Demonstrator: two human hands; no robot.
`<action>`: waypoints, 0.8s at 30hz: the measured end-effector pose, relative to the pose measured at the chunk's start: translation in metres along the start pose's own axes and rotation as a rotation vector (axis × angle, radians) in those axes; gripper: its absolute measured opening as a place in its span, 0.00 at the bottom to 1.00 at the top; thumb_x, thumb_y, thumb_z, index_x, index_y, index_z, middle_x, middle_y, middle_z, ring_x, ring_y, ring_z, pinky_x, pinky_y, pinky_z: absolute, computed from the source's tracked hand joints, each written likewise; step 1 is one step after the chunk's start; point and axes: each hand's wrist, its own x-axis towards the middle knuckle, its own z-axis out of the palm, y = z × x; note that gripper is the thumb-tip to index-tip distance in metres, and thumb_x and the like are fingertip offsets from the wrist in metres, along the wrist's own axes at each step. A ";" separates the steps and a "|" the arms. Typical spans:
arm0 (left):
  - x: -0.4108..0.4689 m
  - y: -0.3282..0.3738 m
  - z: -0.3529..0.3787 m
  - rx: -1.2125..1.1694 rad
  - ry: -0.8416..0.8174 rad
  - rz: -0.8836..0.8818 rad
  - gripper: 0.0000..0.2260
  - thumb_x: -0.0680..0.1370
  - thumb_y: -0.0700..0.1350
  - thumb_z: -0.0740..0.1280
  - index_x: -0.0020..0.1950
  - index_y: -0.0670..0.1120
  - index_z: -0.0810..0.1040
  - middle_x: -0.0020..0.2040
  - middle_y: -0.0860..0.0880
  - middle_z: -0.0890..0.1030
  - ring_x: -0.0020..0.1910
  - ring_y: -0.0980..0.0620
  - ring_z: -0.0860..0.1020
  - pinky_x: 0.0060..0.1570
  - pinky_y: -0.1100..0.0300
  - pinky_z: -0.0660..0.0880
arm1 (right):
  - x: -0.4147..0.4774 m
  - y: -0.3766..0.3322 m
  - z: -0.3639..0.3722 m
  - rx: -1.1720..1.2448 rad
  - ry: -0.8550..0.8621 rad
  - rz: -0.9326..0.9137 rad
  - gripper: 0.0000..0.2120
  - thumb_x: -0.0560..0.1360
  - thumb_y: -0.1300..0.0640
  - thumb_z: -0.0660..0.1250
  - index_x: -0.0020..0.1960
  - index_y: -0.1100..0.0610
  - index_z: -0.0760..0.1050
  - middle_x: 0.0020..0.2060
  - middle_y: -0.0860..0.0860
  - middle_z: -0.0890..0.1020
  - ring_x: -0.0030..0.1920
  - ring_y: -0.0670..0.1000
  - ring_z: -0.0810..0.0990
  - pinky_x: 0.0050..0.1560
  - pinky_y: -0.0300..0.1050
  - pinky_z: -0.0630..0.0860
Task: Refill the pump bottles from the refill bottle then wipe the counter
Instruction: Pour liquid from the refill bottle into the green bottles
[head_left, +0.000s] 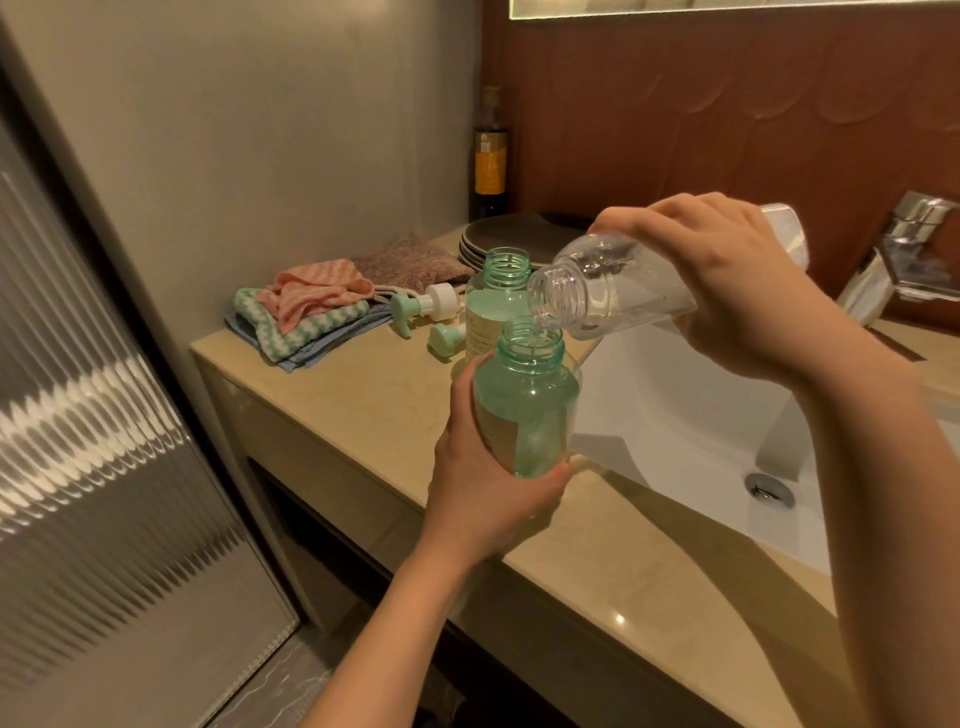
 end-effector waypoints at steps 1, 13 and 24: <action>0.000 0.000 0.000 0.001 0.001 0.002 0.43 0.61 0.49 0.80 0.59 0.77 0.55 0.57 0.73 0.68 0.58 0.76 0.66 0.49 0.83 0.64 | 0.000 0.000 0.000 -0.001 0.000 -0.002 0.44 0.64 0.74 0.70 0.70 0.43 0.59 0.58 0.54 0.72 0.57 0.55 0.67 0.58 0.50 0.62; 0.000 0.000 0.000 0.010 0.003 0.003 0.44 0.61 0.48 0.80 0.58 0.79 0.54 0.57 0.75 0.67 0.58 0.77 0.66 0.50 0.80 0.64 | 0.000 -0.001 0.000 0.001 0.004 -0.001 0.43 0.65 0.75 0.70 0.69 0.44 0.60 0.58 0.54 0.73 0.57 0.56 0.67 0.59 0.51 0.63; 0.000 0.002 0.001 0.014 0.004 0.005 0.44 0.61 0.49 0.80 0.57 0.80 0.53 0.59 0.72 0.67 0.60 0.74 0.66 0.54 0.75 0.64 | -0.001 -0.002 -0.001 0.000 0.009 -0.002 0.43 0.64 0.75 0.70 0.70 0.45 0.61 0.58 0.55 0.73 0.57 0.57 0.68 0.59 0.52 0.63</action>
